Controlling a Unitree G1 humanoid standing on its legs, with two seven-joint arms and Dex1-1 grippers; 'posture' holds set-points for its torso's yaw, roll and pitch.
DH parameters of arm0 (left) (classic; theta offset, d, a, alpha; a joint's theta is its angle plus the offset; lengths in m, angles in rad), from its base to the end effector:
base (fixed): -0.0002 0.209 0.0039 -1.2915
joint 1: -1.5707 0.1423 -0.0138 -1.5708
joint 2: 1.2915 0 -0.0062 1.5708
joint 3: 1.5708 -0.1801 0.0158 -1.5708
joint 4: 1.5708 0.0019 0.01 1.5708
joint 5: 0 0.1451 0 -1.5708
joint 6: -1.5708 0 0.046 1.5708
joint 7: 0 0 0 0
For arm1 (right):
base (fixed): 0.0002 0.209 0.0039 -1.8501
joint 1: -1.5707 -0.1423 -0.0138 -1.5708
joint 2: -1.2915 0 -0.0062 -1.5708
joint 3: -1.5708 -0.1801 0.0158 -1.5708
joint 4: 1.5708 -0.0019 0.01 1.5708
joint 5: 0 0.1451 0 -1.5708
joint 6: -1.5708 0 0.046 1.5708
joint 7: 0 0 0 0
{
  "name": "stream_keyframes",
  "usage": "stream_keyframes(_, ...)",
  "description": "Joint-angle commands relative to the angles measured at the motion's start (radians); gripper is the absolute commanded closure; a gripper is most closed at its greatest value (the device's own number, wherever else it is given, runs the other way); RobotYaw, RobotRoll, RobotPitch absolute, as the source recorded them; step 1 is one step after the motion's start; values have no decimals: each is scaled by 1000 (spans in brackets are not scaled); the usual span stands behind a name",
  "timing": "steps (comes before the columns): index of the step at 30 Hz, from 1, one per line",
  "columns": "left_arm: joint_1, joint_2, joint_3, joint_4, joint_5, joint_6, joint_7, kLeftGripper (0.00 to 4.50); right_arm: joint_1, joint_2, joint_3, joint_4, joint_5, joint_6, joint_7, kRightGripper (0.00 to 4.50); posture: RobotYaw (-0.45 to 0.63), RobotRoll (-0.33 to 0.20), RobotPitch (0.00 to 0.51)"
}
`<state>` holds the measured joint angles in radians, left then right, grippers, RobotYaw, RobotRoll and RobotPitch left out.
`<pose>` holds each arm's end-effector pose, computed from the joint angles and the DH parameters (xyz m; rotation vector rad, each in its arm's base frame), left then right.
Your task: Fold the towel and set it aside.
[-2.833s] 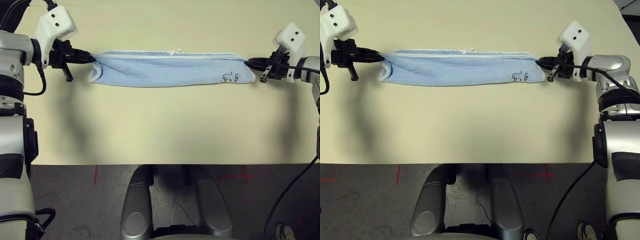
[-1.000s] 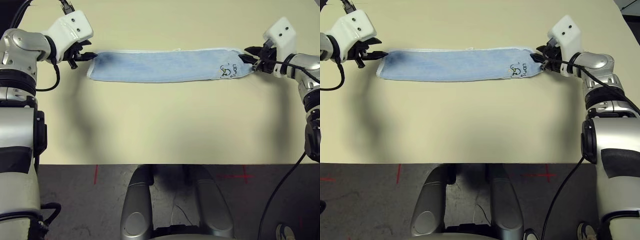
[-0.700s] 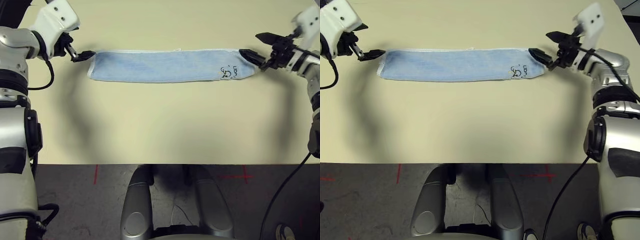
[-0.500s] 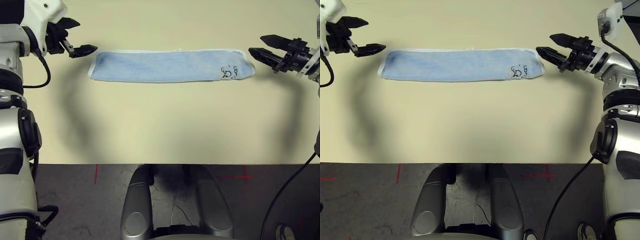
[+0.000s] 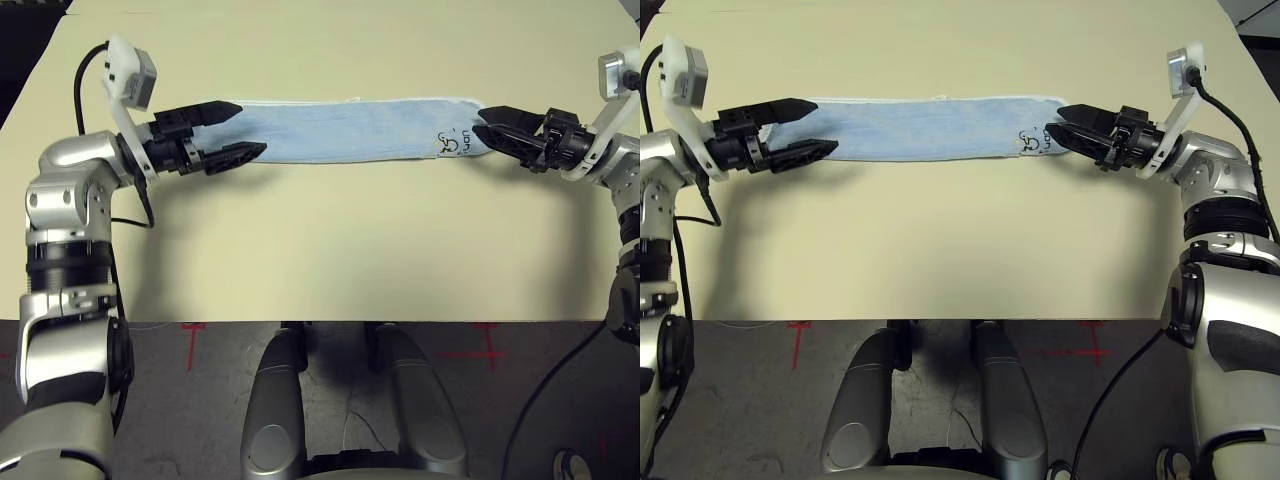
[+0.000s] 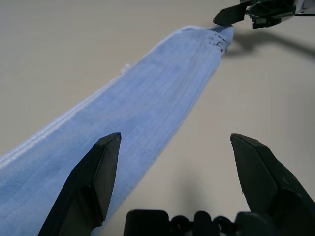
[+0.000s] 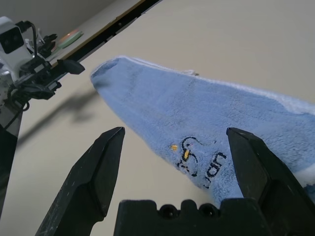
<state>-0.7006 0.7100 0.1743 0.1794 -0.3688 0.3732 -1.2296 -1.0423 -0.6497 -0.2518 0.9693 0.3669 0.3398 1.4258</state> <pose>0.2913 0.2752 0.2463 0.3248 -0.1001 -1.0310 0.3387 -0.3055 0.2138 0.1838 -0.0460 1.0609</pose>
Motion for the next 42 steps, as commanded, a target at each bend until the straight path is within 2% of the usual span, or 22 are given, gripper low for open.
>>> stream_keyframes(1,43,15,-31,-38,0,-45,-16,0,38,-5,1,-59,27,86,-4,30,24,0,373)
stream_keyframes(9,61,25,-72,34,60,-203,-10,0,138,-68,-41,-238,142,455,-80,30,13,0,370)
stream_keyframes(14,67,27,-85,53,62,-236,-14,0,214,-133,-77,-322,213,621,-116,30,7,0,372)
stream_keyframes(18,68,27,-90,58,59,-244,-12,0,249,-157,-90,-327,227,652,-157,30,7,0,372)
stream_keyframes(25,68,21,-100,48,55,-241,-8,0,271,-106,-113,-320,254,666,-250,30,4,0,375)
stream_keyframes(34,65,27,-103,41,56,-237,-7,0,290,-17,-246,-298,336,697,-442,30,13,0,373)
stream_keyframes(42,58,30,-105,46,60,-238,-7,0,275,5,-282,-296,376,696,-533,30,11,0,371)
